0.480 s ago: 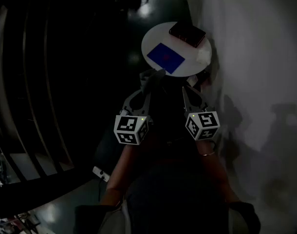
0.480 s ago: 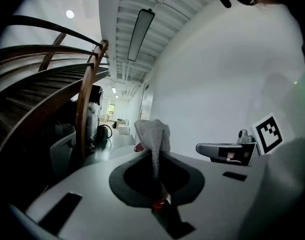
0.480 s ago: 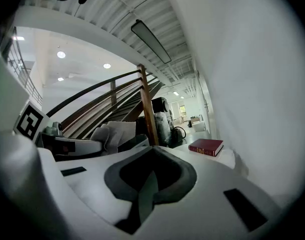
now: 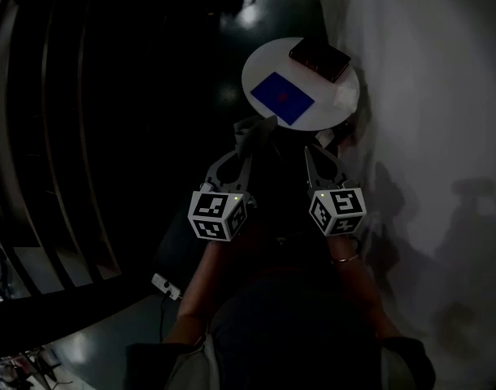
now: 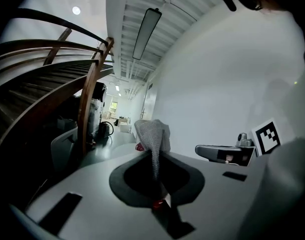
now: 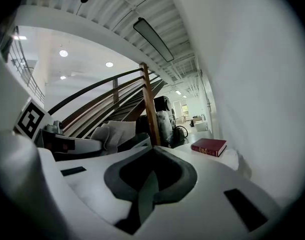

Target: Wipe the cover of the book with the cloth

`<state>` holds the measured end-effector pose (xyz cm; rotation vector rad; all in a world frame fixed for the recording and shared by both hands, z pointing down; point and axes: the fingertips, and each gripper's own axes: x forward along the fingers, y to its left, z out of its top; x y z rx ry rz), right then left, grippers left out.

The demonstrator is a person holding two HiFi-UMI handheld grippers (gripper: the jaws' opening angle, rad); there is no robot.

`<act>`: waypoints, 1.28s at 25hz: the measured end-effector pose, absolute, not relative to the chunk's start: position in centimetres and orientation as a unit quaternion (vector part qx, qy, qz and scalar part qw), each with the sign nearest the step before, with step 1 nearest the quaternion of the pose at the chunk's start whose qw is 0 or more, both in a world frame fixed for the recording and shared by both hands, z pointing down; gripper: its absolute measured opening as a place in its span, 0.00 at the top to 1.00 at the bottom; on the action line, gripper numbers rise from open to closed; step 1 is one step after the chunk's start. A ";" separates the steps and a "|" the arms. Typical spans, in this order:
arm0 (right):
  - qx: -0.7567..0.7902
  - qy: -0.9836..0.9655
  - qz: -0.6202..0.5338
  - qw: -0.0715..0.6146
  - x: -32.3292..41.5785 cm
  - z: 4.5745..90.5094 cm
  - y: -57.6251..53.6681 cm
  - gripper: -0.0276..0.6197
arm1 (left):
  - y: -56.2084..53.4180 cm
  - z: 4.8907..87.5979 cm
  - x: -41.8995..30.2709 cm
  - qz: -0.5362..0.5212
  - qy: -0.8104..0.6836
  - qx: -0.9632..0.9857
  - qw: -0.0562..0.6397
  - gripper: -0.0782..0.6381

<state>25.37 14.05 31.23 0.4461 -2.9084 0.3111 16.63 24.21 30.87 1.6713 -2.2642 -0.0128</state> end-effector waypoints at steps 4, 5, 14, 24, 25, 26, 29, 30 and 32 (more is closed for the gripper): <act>0.144 -0.979 0.109 0.095 23.8 31.8 13.4 0.91 | 23.4 31.4 15.2 -0.011 -0.792 0.587 0.166 0.84; 0.143 -0.979 0.109 0.095 23.2 31.9 13.1 0.91 | 23.1 31.5 14.7 -0.012 -0.792 0.588 0.167 0.84; 0.156 -0.975 0.125 0.096 17.3 32.5 9.3 0.91 | 19.7 32.8 8.7 -0.018 -0.781 0.597 0.182 0.84; 0.186 -0.966 0.138 0.117 10.3 34.8 6.1 0.91 | 16.6 34.7 0.8 -0.033 -0.767 0.607 0.207 0.84; 0.192 -0.964 0.139 0.120 9.8 34.9 5.8 0.91 | 16.3 34.9 0.1 -0.033 -0.764 0.610 0.209 0.84; 0.198 -0.963 0.139 0.122 9.3 35.0 5.6 0.91 | 16.1 35.0 -0.5 -0.032 -0.761 0.612 0.211 0.84; 0.211 -0.959 0.140 0.125 8.0 35.4 4.9 0.91 | 15.4 35.5 -2.1 -0.029 -0.755 0.619 0.213 0.84; 0.215 -0.958 0.140 0.125 7.6 35.5 4.7 0.91 | 15.2 35.7 -2.6 -0.028 -0.754 0.621 0.214 0.84; 0.223 -0.957 0.140 0.125 6.9 35.5 4.3 0.91 | 14.8 36.1 -3.4 -0.028 -0.750 0.624 0.218 0.84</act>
